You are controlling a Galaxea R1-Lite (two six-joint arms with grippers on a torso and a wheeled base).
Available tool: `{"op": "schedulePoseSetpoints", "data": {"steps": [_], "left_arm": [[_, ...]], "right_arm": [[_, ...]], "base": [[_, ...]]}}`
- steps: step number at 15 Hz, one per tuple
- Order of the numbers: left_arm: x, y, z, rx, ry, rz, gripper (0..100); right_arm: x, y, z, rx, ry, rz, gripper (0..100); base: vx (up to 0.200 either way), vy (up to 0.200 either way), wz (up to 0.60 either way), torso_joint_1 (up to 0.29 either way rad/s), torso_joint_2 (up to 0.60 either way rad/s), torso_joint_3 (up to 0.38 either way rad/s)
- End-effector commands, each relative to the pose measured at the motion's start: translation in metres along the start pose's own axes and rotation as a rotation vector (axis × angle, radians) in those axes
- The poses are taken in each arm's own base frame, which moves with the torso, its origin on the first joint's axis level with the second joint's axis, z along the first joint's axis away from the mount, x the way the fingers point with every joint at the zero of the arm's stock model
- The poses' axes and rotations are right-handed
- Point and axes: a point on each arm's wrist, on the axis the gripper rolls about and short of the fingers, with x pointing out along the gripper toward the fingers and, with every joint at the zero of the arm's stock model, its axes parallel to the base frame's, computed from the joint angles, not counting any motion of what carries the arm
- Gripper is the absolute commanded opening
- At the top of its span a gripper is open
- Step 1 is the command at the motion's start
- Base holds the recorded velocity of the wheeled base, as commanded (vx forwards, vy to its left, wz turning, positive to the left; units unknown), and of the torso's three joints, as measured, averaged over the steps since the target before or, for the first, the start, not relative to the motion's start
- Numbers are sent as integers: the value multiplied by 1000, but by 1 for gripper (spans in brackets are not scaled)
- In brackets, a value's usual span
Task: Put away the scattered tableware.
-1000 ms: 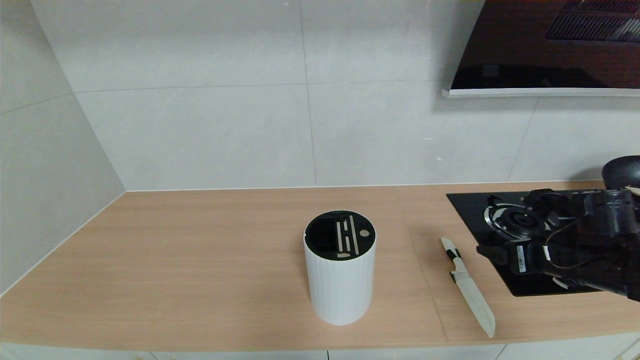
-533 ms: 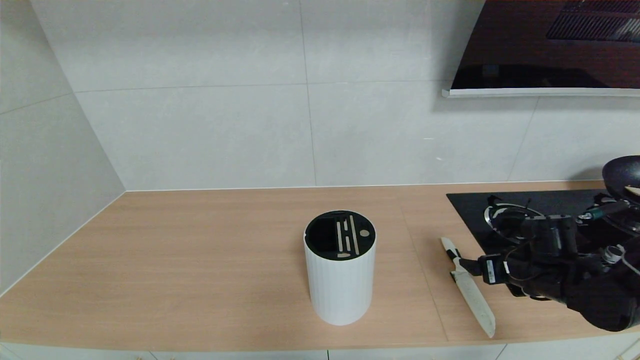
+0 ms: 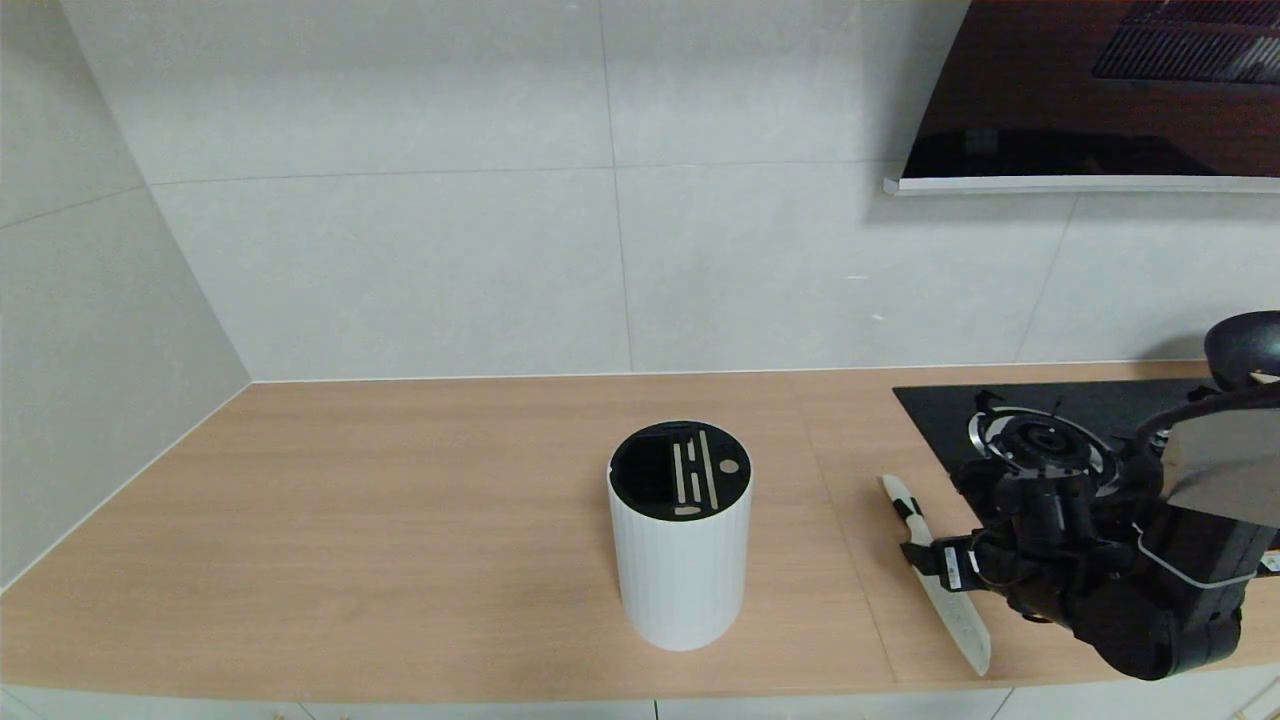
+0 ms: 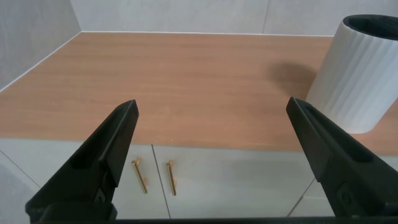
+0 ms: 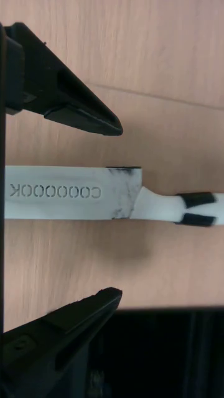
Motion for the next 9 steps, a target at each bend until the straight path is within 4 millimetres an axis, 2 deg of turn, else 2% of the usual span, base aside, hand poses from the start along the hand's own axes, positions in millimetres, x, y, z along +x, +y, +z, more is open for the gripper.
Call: {"op": "schedulePoseSetpoints", "data": {"steps": [1,7,9], "left_arm": [[0,0,0,0,0,1,100],[0,0,0,0,0,1,100],[0,0,0,0,0,1,100]], "right_arm": [[8,1,-8,1,24,1,100],[20,3,-17,9,30,7,100],[22,10,-18,2,9,21,100]], "base": [[0,0,0,0,0,0],[0,0,0,0,0,0],[0,0,0,0,0,0]]}}
